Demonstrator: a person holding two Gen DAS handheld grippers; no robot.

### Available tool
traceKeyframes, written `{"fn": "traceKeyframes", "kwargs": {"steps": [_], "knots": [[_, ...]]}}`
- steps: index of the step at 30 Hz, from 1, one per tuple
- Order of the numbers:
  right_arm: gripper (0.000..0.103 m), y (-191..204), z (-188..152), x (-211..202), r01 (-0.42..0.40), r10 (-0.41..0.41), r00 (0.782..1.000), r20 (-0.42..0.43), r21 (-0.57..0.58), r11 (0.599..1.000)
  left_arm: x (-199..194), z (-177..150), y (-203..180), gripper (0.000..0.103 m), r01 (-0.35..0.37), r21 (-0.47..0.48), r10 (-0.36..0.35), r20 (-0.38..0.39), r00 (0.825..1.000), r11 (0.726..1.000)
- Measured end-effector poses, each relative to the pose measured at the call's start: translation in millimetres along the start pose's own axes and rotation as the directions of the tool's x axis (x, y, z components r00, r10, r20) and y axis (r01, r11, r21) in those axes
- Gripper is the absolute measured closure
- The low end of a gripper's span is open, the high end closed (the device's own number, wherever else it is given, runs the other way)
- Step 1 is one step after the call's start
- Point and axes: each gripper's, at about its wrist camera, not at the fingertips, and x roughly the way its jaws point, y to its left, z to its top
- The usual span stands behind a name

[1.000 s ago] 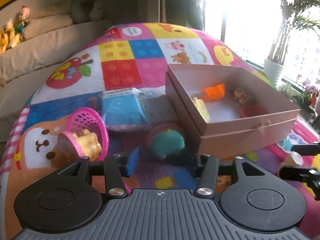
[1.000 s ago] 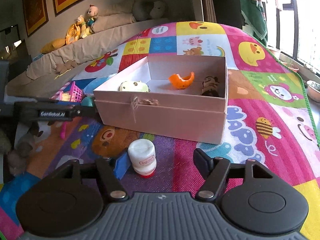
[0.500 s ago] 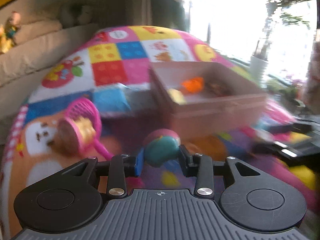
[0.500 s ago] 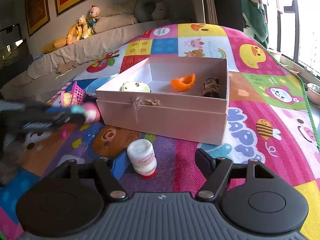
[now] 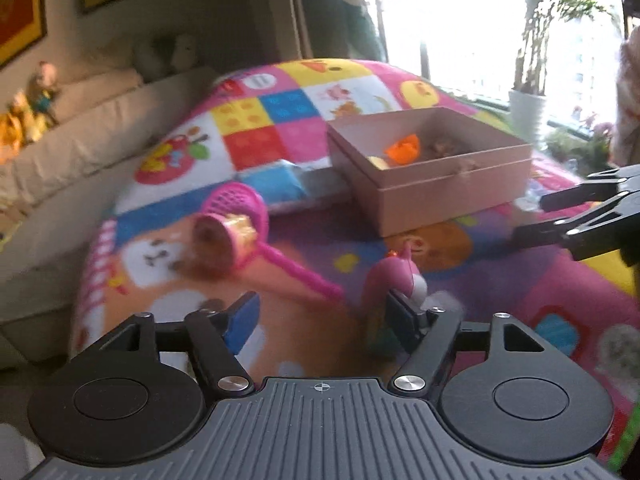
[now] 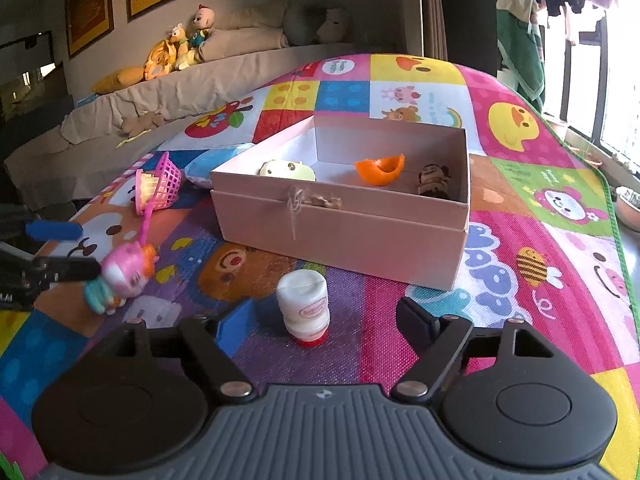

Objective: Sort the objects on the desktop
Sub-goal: 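Grasp the pink-and-teal toy with the left gripper while the right holds the white bottle, then carry the white bottle and pink-and-teal toy into the pink box and release both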

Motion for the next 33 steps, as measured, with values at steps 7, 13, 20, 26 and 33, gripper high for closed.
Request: {"fn": "traceKeyframes", "kwargs": {"steps": [7,13,20,26,33], "knots": [[0.024,1,0,1,0.001,-0.001,1.000,-0.004,-0.006,1.000,3,-7,9,0.017,-0.071,-0.011,0.070,-0.050,0.996,0.997],[0.024,3,0,1,0.005,-0.005,1.000,-0.004,-0.014,1.000,2,-8,34,0.017,0.002,-0.188,-0.016,-0.074,0.997,0.982],[0.039,5,3,4,0.004,-0.004,1.000,-0.004,-0.027,1.000,10,1,-24,0.012,0.198,-0.093,-0.203,-0.049,0.978,0.976],[0.064,11,8,10,0.043,-0.045,0.999,-0.025,-0.077,0.996,40,3,-58,0.026,0.118,-0.001,-0.117,-0.106,0.987,0.993],[0.078,14,11,6,-0.008,0.001,0.997,-0.074,-0.098,0.995,45,7,-52,0.049,0.126,-0.024,-0.128,-0.100,0.987,0.992]]}}
